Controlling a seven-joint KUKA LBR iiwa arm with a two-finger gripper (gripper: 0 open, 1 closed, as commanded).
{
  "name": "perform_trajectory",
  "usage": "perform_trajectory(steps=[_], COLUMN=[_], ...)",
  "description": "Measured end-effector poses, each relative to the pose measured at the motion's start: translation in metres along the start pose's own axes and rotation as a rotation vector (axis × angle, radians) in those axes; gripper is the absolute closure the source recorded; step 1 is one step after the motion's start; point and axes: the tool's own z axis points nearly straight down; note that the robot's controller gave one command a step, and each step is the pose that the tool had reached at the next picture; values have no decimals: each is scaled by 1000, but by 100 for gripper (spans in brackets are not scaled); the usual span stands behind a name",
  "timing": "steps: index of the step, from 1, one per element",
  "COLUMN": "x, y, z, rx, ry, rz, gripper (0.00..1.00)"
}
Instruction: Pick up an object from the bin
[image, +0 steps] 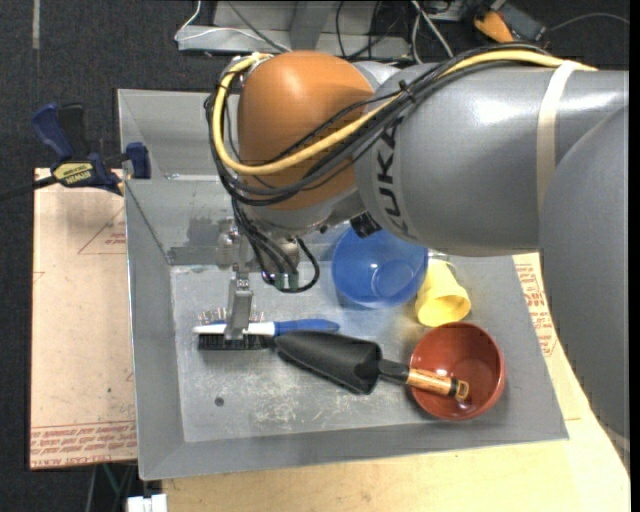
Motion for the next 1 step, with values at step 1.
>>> perform_trajectory(steps=[1], x=[-2], y=[-1], z=[-4], rx=[-1], ry=[-7], rz=[5], gripper=[0])
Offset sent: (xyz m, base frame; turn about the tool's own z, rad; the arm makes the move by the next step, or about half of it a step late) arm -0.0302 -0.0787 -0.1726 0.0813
